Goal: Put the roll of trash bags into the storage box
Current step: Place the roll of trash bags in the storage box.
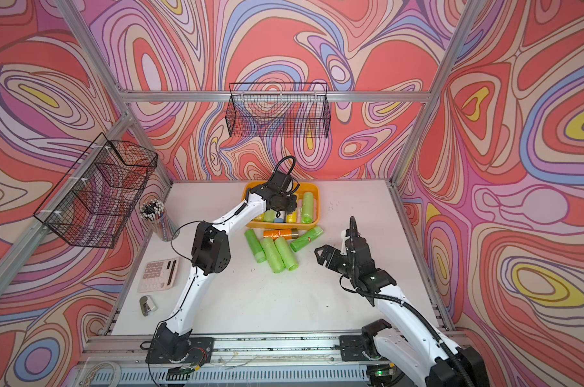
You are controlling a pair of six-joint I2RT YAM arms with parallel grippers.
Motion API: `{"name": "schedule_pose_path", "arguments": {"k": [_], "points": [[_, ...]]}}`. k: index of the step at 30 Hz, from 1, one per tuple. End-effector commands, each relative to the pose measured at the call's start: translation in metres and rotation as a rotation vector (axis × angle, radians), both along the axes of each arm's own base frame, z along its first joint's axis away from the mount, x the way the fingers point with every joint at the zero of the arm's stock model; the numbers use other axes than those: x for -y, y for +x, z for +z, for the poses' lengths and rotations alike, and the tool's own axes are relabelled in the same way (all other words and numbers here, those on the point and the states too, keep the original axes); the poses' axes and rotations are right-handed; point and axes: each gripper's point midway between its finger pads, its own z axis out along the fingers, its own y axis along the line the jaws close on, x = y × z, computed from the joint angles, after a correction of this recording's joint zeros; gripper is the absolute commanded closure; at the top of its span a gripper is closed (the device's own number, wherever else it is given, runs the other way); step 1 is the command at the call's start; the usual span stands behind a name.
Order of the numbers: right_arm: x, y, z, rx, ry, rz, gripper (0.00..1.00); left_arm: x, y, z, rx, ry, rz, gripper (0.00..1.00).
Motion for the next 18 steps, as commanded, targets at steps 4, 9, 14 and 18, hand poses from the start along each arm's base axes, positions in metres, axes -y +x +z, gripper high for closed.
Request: {"name": "schedule_pose_path", "arguments": {"k": [4, 9, 14, 18], "points": [[-0.002, 0.005, 0.002, 0.011, 0.008, -0.001, 0.03, 0.006, 0.004, 0.022, 0.045, -0.029, -0.035, 0.29], [-0.006, 0.004, 0.004, 0.015, 0.043, 0.006, 0.03, 0.008, -0.004, 0.051, 0.073, -0.063, -0.066, 0.17], [-0.008, 0.000, -0.005, -0.004, 0.086, -0.004, 0.03, -0.002, -0.023, 0.085, 0.103, -0.107, -0.048, 0.02], [-0.014, -0.007, -0.009, 0.000, 0.162, 0.006, 0.03, -0.010, -0.047, 0.115, 0.163, -0.164, -0.043, 0.00]]}}
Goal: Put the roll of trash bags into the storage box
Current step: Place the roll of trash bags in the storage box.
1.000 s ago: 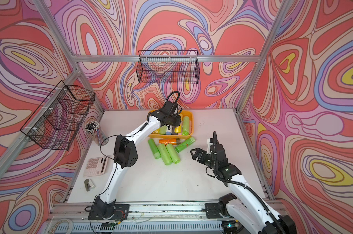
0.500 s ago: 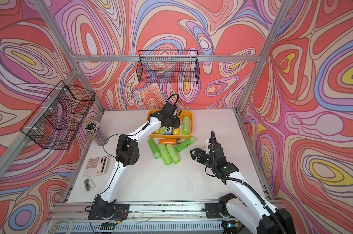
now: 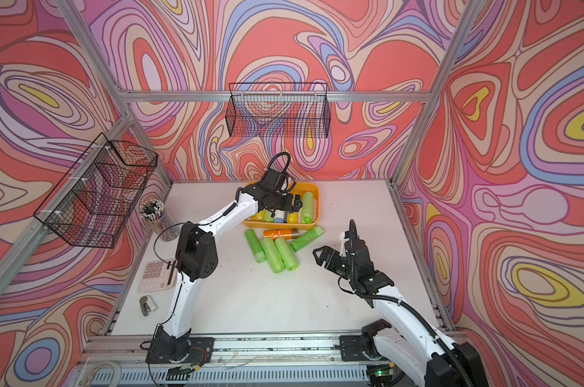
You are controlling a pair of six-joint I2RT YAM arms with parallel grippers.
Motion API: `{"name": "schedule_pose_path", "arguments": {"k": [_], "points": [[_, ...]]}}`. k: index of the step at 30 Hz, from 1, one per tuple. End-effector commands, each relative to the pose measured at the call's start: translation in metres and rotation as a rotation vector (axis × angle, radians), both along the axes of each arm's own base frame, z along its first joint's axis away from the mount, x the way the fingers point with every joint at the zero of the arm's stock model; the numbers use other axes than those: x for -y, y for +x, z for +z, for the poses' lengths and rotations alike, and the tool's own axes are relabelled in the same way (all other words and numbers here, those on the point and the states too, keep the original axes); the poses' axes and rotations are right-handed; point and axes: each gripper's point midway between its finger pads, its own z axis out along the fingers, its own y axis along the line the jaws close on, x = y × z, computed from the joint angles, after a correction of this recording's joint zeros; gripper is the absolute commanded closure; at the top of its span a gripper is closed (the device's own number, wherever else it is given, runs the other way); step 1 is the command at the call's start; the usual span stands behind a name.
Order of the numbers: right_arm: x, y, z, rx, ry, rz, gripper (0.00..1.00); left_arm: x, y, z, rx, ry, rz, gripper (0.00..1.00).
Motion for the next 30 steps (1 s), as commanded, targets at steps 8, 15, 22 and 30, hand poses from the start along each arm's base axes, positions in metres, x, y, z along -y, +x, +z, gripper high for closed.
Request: {"name": "schedule_pose_path", "arguments": {"k": [8, 15, 22, 30], "points": [[-0.001, -0.010, -0.018, -0.032, 0.062, -0.021, 0.03, -0.033, -0.069, 0.079, 0.139, -0.157, 0.062, 0.00], [-0.007, -0.008, -0.013, -0.042, 0.075, 0.008, 0.03, -0.070, -0.131, 0.085, 0.158, -0.236, 0.112, 0.00], [-0.008, -0.001, -0.016, -0.068, 0.064, -0.002, 0.03, -0.115, -0.191, 0.073, 0.152, -0.241, 0.149, 0.00], [-0.009, 0.014, -0.005, -0.065, 0.049, -0.023, 0.04, -0.159, -0.243, 0.059, 0.152, -0.284, 0.193, 0.00]]}}
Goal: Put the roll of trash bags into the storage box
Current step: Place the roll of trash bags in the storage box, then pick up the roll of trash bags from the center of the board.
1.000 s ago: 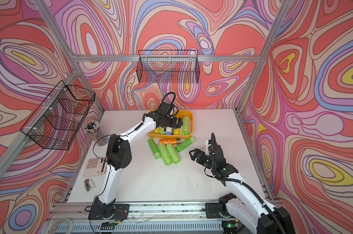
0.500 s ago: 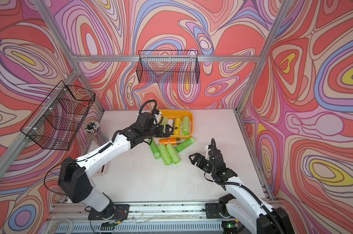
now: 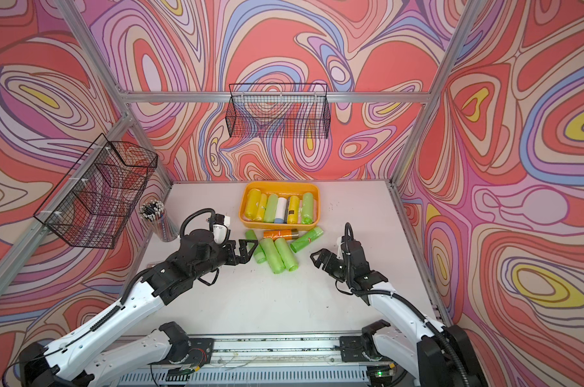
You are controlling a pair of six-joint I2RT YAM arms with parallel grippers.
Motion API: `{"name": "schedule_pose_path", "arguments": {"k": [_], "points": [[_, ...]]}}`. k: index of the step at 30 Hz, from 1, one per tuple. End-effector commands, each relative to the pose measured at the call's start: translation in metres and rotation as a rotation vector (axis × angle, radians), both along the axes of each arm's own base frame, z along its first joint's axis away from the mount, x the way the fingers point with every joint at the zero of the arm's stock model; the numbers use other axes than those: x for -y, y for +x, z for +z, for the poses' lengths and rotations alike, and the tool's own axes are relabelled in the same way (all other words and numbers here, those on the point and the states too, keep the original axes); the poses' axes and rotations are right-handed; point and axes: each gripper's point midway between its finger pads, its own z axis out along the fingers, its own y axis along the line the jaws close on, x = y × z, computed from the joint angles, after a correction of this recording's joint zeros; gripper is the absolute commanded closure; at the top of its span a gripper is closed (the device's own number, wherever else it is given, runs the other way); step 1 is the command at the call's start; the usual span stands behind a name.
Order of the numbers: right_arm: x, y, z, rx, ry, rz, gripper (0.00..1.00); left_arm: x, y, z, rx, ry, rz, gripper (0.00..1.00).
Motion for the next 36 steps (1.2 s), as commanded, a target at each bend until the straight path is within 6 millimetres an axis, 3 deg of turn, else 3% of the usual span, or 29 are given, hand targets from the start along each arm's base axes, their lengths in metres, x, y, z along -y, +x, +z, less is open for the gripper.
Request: {"name": "schedule_pose_path", "arguments": {"k": [1, 9, 18, 22, 36], "points": [[0.003, 0.011, 0.015, 0.029, -0.004, -0.036, 0.04, -0.013, -0.015, -0.015, -0.045, -0.011, 0.030, 0.00], [0.003, 0.018, 0.028, 0.047, 0.020, -0.072, 0.04, 0.002, -0.037, -0.037, -0.140, -0.099, -0.066, 0.00], [0.003, 0.020, 0.032, 0.057, 0.026, -0.078, 0.04, 0.013, -0.037, -0.042, -0.161, -0.159, -0.098, 0.00], [0.000, 0.024, 0.036, 0.083, 0.039, -0.065, 0.08, 0.014, -0.036, -0.041, -0.164, -0.175, -0.091, 0.00], [-0.010, 0.046, 0.021, 0.075, 0.068, -0.072, 0.26, 0.028, -0.035, -0.031, -0.169, -0.234, -0.136, 0.00]]}}
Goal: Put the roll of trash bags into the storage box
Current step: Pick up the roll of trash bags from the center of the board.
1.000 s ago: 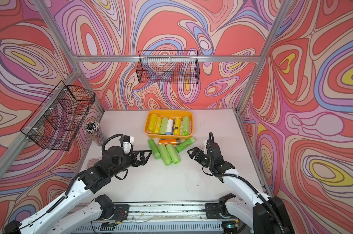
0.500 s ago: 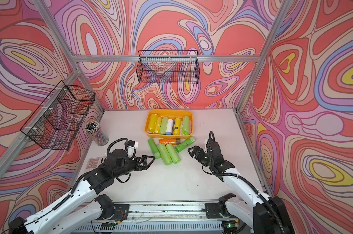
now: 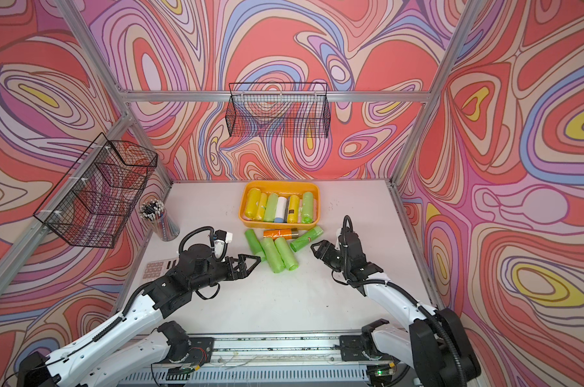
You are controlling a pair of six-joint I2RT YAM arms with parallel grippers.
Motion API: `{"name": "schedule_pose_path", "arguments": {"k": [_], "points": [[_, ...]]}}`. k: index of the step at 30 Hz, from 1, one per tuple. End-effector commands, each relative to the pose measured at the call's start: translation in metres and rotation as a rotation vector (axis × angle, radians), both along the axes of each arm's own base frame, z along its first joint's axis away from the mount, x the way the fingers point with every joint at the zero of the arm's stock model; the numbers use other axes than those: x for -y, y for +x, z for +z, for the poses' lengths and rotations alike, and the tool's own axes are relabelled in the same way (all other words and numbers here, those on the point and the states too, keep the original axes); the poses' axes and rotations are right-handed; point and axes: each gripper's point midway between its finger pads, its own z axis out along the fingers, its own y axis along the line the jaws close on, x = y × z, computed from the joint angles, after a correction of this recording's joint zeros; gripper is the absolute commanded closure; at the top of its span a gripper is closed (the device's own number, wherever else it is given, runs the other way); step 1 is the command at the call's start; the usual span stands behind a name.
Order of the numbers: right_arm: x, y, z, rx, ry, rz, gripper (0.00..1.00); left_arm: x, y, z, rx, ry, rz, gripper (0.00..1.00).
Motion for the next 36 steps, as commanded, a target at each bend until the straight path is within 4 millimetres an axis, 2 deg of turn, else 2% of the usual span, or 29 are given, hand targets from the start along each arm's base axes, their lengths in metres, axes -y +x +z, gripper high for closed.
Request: {"name": "schedule_pose_path", "arguments": {"k": [1, 7, 13, 20, 36], "points": [[-0.007, 0.018, 0.013, 0.051, 0.038, -0.011, 0.27, 0.005, 0.000, 0.009, 0.011, -0.042, -0.007, 0.00], [-0.014, 0.035, 0.005, 0.052, 0.052, -0.005, 0.30, 0.007, 0.000, 0.010, 0.005, -0.058, -0.008, 0.00], [-0.021, 0.050, -0.016, 0.007, 0.066, -0.012, 0.36, 0.009, -0.004, 0.006, -0.015, -0.055, -0.016, 0.00], [-0.019, 0.061, -0.033, -0.001, 0.039, -0.036, 0.39, 0.007, -0.003, 0.005, -0.013, -0.040, -0.011, 0.00], [-0.022, 0.081, -0.045, 0.028, 0.081, -0.080, 0.41, 0.004, -0.003, -0.001, -0.026, -0.020, -0.001, 0.00]]}}
